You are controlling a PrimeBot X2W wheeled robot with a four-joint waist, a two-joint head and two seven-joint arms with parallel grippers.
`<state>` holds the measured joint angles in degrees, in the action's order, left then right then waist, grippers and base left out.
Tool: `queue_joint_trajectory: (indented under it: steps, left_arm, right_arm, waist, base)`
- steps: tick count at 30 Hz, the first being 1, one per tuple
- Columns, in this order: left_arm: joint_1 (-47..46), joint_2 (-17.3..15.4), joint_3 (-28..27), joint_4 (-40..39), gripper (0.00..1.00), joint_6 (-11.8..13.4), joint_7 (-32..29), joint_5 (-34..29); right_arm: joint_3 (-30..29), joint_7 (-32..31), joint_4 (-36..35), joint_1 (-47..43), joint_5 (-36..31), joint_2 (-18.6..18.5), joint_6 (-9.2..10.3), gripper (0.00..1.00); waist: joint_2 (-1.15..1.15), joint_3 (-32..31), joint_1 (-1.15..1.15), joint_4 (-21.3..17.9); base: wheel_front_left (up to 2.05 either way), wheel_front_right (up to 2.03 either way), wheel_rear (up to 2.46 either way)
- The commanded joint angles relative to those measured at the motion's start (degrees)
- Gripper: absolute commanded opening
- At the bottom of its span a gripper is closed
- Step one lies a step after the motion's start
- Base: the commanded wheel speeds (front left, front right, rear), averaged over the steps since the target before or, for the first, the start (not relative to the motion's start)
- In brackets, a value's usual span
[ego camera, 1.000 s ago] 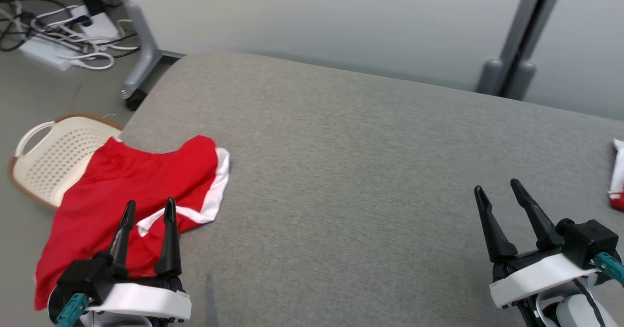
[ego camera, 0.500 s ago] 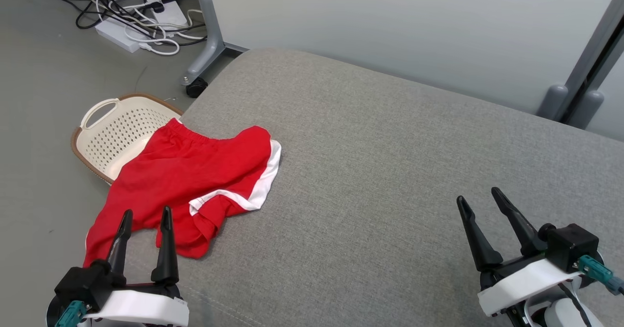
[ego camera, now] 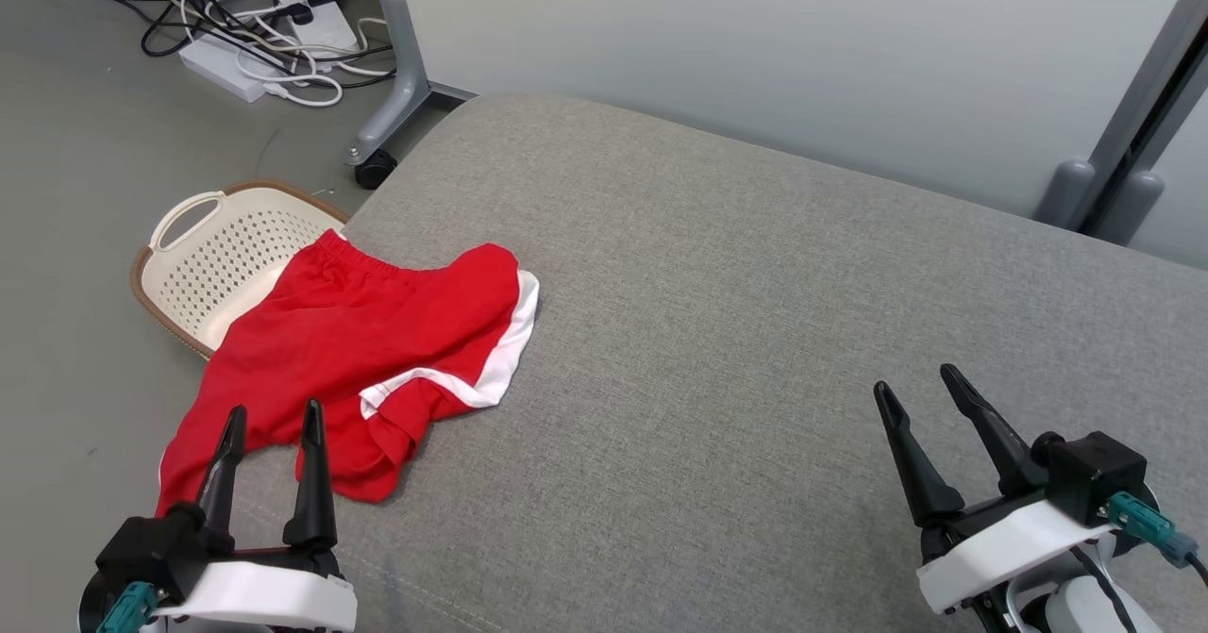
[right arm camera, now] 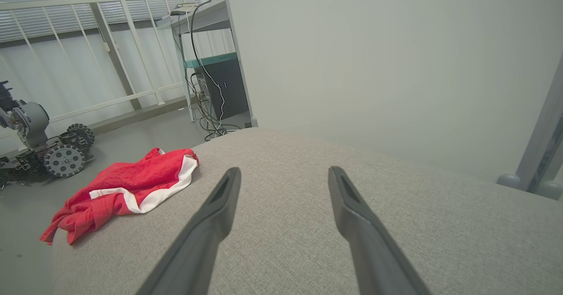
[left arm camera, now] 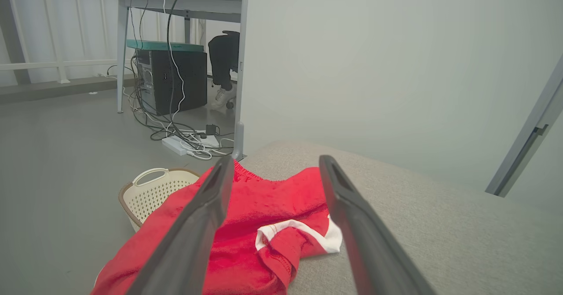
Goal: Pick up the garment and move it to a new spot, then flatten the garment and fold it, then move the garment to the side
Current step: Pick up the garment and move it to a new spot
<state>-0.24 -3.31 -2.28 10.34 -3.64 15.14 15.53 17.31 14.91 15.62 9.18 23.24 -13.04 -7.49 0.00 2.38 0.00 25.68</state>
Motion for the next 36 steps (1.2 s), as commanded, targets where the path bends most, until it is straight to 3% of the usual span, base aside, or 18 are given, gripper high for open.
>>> queue_joint_trajectory:
  steps: [1,7,15,23,36]
  left_arm:
    - [-0.7,-0.7,0.0,-0.2,1.00,-0.1,-0.3,-0.4]
    - [-2.5,-2.2,0.0,-0.8,1.00,-0.1,-2.5,-0.3]
    - [-10.2,-7.8,-0.8,1.1,1.00,-1.5,-13.4,2.4]
    - [-19.3,-13.5,-0.1,7.6,1.00,-3.3,-24.2,8.0]
    - [-33.6,-21.1,-1.9,26.7,1.00,-3.7,-42.3,17.2]
  right_arm:
    - [0.1,0.3,0.1,0.6,0.4,-0.4,-0.02,1.00]
    - [-0.4,0.3,0.7,0.9,-0.1,-0.3,-0.02,1.00]
    - [-0.3,0.3,1.0,2.3,-0.6,-0.9,-0.02,1.00]
    - [0.1,0.3,1.7,4.1,-0.3,-0.5,-0.02,1.00]
    - [-0.6,0.3,0.6,8.0,-0.7,-0.5,-0.02,1.00]
  waist:
    - [0.00,0.0,0.00,-0.3]
    - [0.00,0.4,0.00,-1.2]
    - [0.00,1.4,0.00,-4.3]
    - [0.00,3.5,0.00,-10.9]
    - [0.00,10.3,0.00,-23.0]
  base:
    - [0.00,0.00,0.00]
    - [0.00,0.00,0.00]
    - [0.00,0.00,0.00]
    - [0.00,0.00,0.00]
    - [0.00,0.00,0.00]
